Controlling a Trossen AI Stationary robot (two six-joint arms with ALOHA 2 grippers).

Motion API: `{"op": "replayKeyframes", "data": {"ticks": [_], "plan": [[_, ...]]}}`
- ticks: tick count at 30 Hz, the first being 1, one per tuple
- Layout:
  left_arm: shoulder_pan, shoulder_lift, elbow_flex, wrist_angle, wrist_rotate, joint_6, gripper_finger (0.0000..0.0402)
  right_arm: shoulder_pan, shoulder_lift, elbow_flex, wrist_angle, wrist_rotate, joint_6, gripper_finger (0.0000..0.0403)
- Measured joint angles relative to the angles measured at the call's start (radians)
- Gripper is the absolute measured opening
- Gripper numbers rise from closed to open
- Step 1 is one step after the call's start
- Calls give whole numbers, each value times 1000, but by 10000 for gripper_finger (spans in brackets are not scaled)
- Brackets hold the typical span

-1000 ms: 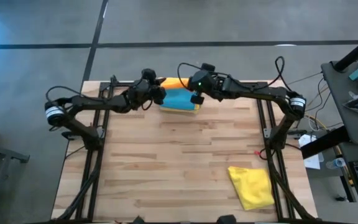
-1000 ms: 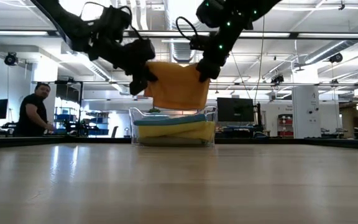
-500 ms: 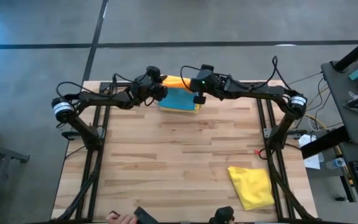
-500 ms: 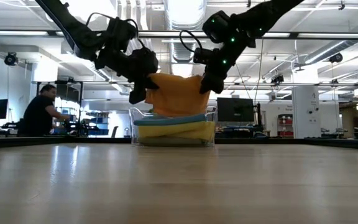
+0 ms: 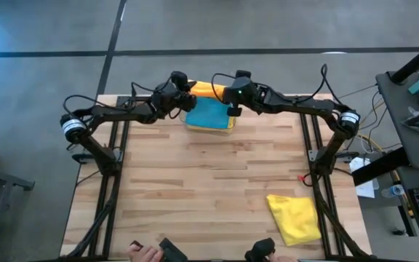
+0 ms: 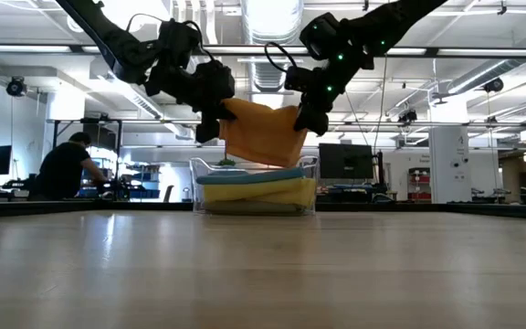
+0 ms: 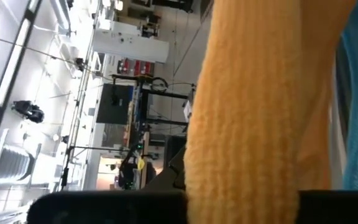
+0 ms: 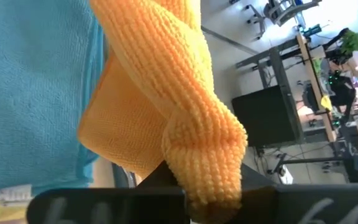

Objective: Fold microfiber towels
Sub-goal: Put the orange microfiber cloth into the transparent bin

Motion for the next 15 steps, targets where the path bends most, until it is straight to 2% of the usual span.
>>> {"op": "replayKeyframes", "data": {"ticks": [11,15], "plan": [[-6,73,-36,-1,31,-27,0,-2,3,-59,-14,-17,-1,8],[-20,72,-59,-2,35,-28,0,4,3,-81,-39,-62,0,8]]}}
